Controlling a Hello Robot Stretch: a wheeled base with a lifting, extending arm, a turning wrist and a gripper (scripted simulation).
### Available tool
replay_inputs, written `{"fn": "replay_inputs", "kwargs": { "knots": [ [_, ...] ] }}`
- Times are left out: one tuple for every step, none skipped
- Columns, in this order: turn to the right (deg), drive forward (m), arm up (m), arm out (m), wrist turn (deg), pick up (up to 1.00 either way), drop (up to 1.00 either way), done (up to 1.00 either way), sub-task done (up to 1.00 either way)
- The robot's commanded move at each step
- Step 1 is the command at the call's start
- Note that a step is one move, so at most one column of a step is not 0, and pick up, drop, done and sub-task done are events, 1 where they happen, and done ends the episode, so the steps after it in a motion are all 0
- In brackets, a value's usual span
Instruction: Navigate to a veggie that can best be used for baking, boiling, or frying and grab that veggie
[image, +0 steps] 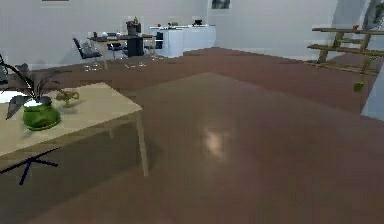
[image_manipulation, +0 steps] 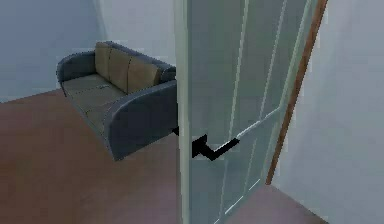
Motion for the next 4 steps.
{"fn": "replay_inputs", "kwargs": {
  "knots": [
    [-9.0, 0.00, 0.00, 0.00, 0.0, 0.00, 0.00, 0.00, 0.00],
    [0.0, 0.05, 0.00, 0.00, 0.0, 0.00, 0.00, 0.00, 0.00],
    [15.0, 0.00, 0.00, 0.00, 0.0, 0.00, 0.00, 0.00, 0.00],
    [0.0, 1.00, 0.00, 0.00, 0.0, 0.00, 0.00, 0.00, 0.00]
  ]
}}
